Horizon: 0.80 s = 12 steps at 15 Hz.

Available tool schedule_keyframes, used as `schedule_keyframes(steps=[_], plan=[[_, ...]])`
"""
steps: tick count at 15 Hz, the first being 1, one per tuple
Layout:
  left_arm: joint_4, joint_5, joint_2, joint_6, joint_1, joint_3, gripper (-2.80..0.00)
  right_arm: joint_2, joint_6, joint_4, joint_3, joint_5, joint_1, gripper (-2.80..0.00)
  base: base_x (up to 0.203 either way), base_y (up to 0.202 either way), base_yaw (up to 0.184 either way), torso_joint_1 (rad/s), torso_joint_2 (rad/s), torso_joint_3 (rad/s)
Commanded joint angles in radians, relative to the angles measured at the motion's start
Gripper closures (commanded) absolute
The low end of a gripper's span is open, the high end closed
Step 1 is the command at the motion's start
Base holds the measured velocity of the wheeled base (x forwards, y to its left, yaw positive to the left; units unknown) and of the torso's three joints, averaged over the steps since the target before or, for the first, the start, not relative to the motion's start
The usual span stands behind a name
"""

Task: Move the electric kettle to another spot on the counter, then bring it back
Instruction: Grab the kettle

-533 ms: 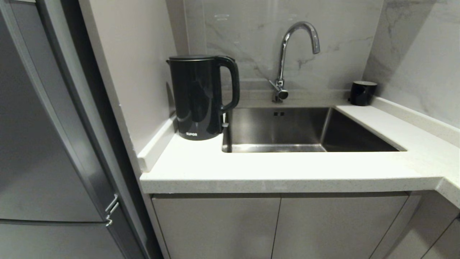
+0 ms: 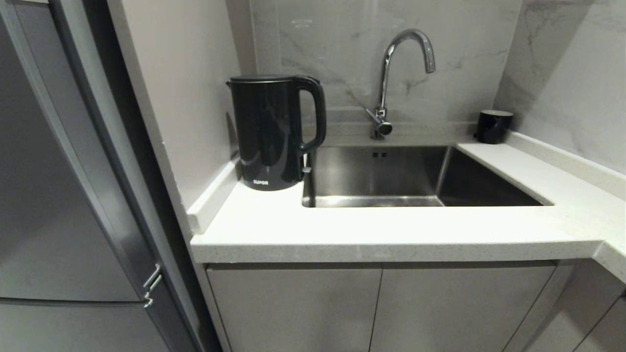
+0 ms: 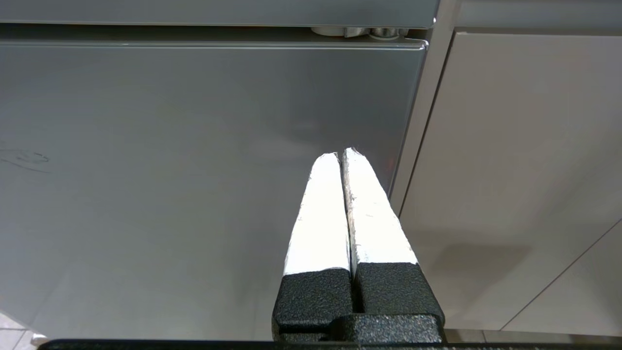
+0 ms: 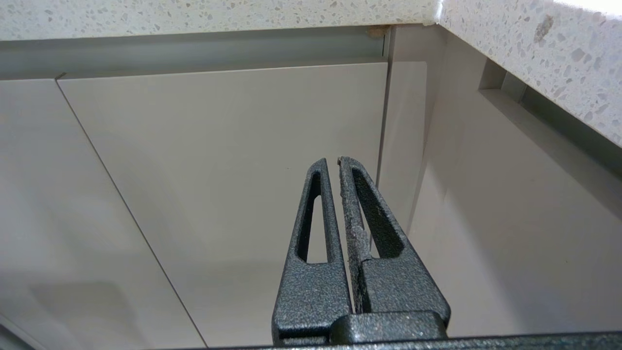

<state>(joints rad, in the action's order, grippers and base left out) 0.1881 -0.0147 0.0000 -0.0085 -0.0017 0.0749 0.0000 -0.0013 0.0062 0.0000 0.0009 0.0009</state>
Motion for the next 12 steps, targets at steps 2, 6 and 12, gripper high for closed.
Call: schedule_keyframes(steps=[2,6,12], plan=[[0.001,-0.001,0.002,-0.002,0.0,0.0,0.0,0.002,0.001,0.0,0.0,0.001,0.001,0.0,0.0,0.0,0.0,0.0,0.0,0.0],[0.001,-0.001,0.002,-0.002,0.0,0.0,0.0,0.002,0.004,0.0,0.0,0.001,0.001,0.0,0.0,0.0,0.0,0.0,0.0,0.0],[-0.001,0.002,0.002,-0.004,0.0,-0.001,0.0,0.002,0.004,0.0,0.0,0.001,-0.001,0.0,0.0,0.0,0.0,0.0,0.0,0.0]])
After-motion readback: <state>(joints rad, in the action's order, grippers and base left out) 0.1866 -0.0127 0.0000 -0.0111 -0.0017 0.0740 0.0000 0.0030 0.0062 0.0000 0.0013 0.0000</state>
